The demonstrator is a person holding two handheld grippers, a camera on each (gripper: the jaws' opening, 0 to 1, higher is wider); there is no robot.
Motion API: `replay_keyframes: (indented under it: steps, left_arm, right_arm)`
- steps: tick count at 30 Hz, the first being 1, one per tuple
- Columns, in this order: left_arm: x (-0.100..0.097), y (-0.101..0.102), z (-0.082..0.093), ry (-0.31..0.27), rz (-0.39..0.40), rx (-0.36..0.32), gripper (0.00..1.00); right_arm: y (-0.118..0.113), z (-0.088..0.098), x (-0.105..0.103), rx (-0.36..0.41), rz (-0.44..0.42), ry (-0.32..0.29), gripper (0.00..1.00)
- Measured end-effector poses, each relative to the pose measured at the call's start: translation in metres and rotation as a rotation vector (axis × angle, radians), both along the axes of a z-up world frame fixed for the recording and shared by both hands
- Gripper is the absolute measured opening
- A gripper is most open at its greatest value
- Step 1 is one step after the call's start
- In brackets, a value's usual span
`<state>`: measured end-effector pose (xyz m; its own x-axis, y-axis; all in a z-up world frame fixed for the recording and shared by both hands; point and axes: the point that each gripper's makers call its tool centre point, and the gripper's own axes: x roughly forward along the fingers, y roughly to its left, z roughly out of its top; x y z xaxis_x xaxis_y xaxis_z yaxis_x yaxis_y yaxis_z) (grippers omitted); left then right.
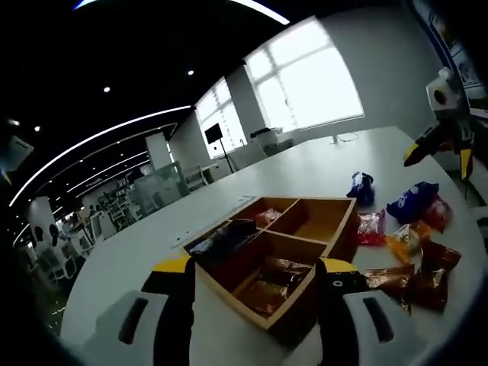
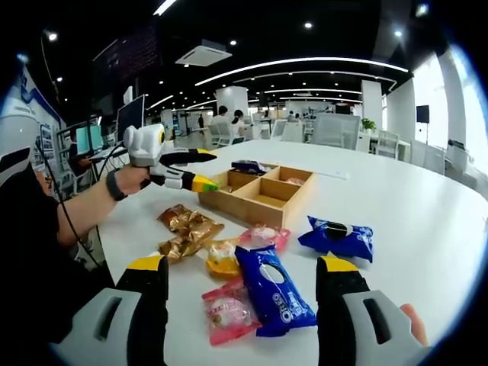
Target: Pick up the scattered marshmallows, QQ candies, Oreo cookies, and mixed nuts on the table and sort them into separate containers
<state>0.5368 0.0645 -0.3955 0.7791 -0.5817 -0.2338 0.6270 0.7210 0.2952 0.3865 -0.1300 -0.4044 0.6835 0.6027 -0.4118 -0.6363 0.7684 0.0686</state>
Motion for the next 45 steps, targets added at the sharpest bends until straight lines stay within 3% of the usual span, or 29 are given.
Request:
replay_keyframes:
  steps: [13, 21, 27, 35, 45]
  left_arm:
    - [-0.029, -0.003, -0.002, 0.029, -0.047, -0.04, 0.82]
    - [-0.046, -0.006, -0.003, 0.043, -0.079, -0.049, 0.97]
    - [-0.064, -0.007, -0.003, 0.081, -0.098, -0.043, 0.97]
    - [-0.085, -0.006, 0.0, 0.089, -0.111, -0.019, 0.97]
    - [-0.102, 0.028, -0.012, 0.124, -0.055, -0.003, 0.97]
  right_arm:
    - [0.0, 0.002, 0.0, 0.002, -0.003, -0.004, 0.75]
    - [-0.001, 0.002, 0.0, 0.002, -0.007, -0.009, 0.75]
    - [0.0, 0.002, 0.0, 0.005, -0.005, -0.01, 0.75]
    - [0.0, 0.004, 0.0, 0.007, -0.002, -0.013, 0.75]
    - [0.004, 0.008, 0.002, 0.002, 0.011, -0.02, 0.75]
